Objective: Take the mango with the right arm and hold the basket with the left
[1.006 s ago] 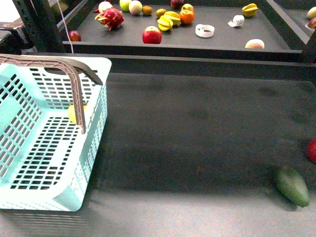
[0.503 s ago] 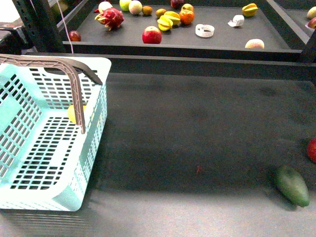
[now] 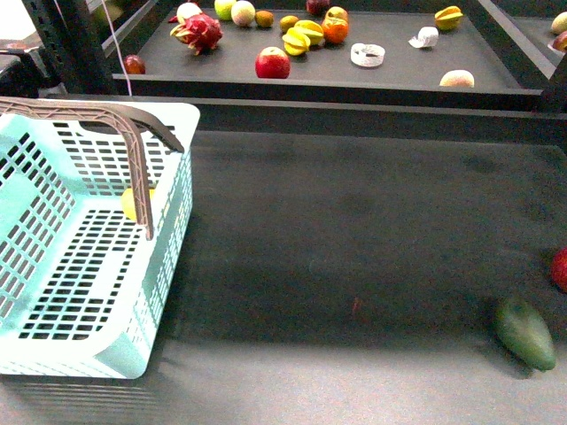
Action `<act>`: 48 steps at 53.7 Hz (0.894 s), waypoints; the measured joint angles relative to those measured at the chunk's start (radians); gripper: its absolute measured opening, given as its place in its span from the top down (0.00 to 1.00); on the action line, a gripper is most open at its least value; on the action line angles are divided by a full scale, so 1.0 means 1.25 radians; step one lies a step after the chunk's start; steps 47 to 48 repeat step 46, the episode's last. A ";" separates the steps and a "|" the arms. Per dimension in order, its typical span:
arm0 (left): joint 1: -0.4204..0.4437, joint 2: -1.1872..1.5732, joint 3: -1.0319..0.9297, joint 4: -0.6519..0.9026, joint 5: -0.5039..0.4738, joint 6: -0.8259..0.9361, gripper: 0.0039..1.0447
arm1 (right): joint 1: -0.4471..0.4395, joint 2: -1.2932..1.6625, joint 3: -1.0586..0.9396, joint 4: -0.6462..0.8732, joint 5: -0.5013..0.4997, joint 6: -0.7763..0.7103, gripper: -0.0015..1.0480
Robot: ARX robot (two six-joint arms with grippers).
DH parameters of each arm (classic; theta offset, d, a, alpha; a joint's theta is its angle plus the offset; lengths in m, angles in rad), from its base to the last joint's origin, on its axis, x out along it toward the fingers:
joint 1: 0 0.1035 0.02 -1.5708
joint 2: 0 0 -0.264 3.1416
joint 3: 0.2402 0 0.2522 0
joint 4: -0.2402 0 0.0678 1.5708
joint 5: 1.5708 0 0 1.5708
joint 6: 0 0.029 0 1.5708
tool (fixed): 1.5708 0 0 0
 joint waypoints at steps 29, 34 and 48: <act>0.000 -0.172 0.000 -0.177 0.000 0.000 0.96 | 0.000 0.000 0.000 0.000 0.000 0.000 0.08; 0.000 -0.172 0.000 -0.177 0.000 0.000 0.96 | 0.000 0.000 0.000 0.000 0.000 0.000 0.08; 0.000 -0.172 0.000 -0.177 0.000 0.000 0.88 | 0.000 0.000 0.000 0.000 0.000 0.000 0.08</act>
